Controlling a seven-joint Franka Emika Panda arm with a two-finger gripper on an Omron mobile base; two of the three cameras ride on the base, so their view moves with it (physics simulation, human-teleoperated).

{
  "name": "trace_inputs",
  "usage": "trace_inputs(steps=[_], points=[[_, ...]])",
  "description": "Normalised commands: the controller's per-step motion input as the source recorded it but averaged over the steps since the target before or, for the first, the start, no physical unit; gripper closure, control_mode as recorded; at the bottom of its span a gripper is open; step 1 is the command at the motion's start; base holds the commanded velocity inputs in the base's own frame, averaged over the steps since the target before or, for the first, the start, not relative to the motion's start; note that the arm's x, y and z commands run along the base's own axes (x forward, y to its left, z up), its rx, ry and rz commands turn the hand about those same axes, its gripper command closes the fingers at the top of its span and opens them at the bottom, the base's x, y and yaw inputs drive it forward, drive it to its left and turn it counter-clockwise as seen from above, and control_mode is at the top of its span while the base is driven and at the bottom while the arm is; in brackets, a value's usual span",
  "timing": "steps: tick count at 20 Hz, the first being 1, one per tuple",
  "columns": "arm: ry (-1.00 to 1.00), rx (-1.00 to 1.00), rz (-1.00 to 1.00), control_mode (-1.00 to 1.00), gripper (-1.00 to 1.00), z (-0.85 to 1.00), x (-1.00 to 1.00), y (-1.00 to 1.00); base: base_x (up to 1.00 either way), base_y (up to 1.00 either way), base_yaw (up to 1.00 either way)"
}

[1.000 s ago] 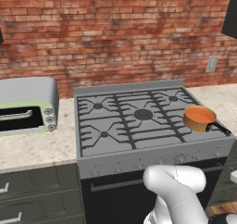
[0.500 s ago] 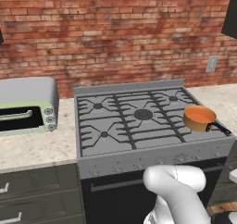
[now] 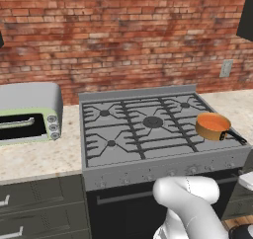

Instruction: Wait until the marinara sauce is simmered to a deep red color and then turn off the stove.

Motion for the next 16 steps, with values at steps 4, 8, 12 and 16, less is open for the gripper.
trace_inputs(steps=[4,8,12,16], points=[[-0.03,0.00,-0.11,-1.00,-1.00,-0.03,0.17,0.00,0.00,0.00,0.00],[-0.07,0.00,-0.08,-1.00,-1.00,-0.07,0.11,0.00,0.00,0.00,0.00],[-0.09,0.00,-0.02,-1.00,-1.00,-0.23,0.00,0.00,0.00,0.00,0.00],[-0.10,0.00,0.00,-1.00,-1.00,-0.28,0.00,0.00,0.00,0.00,0.00]])
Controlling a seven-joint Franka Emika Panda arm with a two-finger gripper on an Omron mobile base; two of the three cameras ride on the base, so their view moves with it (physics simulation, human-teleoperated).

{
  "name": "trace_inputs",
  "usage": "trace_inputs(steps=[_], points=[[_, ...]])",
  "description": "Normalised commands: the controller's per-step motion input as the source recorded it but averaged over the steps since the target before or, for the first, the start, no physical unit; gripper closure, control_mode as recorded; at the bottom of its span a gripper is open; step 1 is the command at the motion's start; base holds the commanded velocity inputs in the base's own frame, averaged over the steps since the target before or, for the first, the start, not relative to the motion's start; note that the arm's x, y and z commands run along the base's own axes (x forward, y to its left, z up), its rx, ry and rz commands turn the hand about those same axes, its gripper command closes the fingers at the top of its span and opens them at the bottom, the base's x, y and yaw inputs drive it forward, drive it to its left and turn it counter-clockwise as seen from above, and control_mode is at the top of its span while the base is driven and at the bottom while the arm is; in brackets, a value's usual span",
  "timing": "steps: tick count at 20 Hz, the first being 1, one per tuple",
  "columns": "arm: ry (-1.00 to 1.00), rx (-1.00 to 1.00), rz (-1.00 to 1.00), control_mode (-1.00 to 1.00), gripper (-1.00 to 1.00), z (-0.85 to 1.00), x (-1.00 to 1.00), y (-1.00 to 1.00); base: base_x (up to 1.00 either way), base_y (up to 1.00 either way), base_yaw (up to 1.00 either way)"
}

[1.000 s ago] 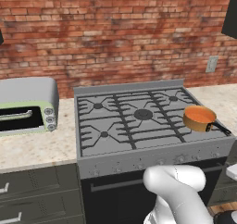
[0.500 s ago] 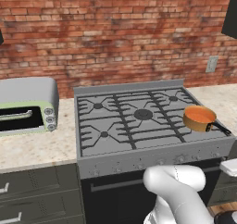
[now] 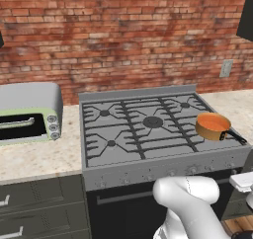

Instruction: Wait until the marinara sauce is simmered to a deep red color and then turn off the stove.

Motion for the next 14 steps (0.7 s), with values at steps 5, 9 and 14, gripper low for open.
trace_inputs(steps=[5,9,14], points=[[-0.11,0.00,0.00,-1.00,-1.00,-0.20,0.00,-0.01,0.00,0.00,0.00],[-0.15,0.00,0.00,-1.00,-1.00,-0.11,0.00,-0.04,0.00,0.00,0.00],[-0.09,0.00,0.00,-1.00,-1.00,-0.05,0.02,-0.05,0.00,0.00,0.00]])
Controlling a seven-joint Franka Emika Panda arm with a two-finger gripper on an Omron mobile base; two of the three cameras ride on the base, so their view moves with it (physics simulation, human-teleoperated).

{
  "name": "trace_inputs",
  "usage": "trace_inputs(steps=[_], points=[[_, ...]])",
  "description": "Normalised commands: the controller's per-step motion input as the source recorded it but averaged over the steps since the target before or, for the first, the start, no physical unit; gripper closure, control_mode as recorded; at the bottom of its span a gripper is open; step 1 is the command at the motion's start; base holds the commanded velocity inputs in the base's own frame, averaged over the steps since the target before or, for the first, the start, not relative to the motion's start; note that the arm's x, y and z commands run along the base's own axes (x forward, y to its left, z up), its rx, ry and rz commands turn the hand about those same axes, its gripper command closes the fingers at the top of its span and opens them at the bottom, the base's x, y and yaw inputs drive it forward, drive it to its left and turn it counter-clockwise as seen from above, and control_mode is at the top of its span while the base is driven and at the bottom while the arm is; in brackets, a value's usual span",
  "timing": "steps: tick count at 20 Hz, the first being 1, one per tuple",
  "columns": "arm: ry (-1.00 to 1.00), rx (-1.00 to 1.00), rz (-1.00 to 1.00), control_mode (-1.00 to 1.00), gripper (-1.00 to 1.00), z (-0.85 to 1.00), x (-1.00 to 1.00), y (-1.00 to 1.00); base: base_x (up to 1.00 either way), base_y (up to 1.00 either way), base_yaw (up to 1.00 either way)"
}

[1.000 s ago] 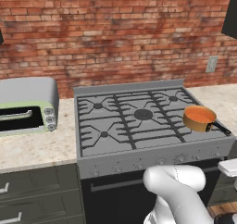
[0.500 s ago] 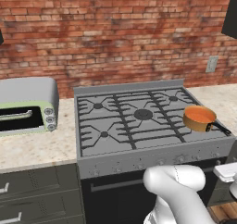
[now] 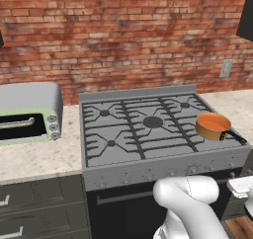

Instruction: Wait until the marinara sauce is simmered to a deep red color and then turn off the stove.

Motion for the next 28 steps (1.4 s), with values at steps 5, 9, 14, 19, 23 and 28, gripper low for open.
trace_inputs(steps=[5,9,14,19,23,28], points=[[0.00,0.00,0.00,-1.00,-1.00,0.00,0.20,-0.09,0.00,0.00,0.00],[0.00,0.00,0.00,-1.00,-1.00,0.00,0.29,-0.11,0.00,0.00,0.00],[0.00,0.00,0.00,-1.00,-1.00,-0.02,0.27,-0.08,0.00,0.00,0.00],[0.00,0.00,0.00,-1.00,-1.00,-0.15,0.08,0.00,0.00,0.00,0.00],[0.00,0.00,0.00,-1.00,-1.00,-0.23,0.01,0.00,0.00,0.00,0.00],[0.00,0.00,0.00,-1.00,-1.00,-0.29,0.05,0.00,0.00,0.00,0.00]])
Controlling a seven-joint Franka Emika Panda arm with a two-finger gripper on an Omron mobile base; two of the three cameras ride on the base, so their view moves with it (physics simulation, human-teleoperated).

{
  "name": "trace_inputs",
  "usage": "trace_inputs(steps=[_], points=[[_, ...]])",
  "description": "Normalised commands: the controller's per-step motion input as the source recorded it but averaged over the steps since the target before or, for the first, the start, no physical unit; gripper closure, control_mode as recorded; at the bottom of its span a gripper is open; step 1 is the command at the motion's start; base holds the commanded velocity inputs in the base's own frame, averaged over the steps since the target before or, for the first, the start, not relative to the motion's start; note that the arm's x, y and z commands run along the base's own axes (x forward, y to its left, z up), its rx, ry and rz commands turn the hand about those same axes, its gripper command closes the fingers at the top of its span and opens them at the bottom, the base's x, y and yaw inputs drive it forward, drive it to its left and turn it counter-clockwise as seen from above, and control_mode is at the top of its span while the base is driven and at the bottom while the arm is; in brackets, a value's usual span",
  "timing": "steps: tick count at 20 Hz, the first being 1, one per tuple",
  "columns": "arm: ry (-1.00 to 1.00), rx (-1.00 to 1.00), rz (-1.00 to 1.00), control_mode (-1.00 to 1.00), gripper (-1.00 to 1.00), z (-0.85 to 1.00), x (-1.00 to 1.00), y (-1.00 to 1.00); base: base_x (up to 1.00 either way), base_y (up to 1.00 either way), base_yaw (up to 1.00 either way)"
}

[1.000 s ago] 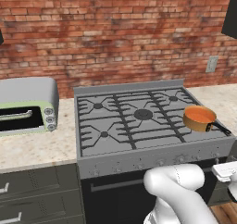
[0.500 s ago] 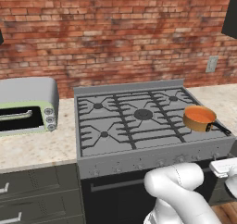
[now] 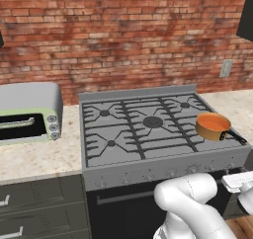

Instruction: Wait until the marinara sauce is simmered to a deep red color and then turn off the stove.

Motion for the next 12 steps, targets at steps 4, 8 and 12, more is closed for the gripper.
trace_inputs(steps=[4,8,12], points=[[0.00,0.00,0.00,-1.00,-1.00,-0.14,0.01,-0.01,0.00,0.00,0.00],[0.01,0.00,0.00,-1.00,-1.00,-0.03,0.04,-0.02,0.00,0.00,0.00],[0.00,0.00,0.00,-1.00,-1.00,0.00,0.04,-0.10,0.00,0.00,0.00]])
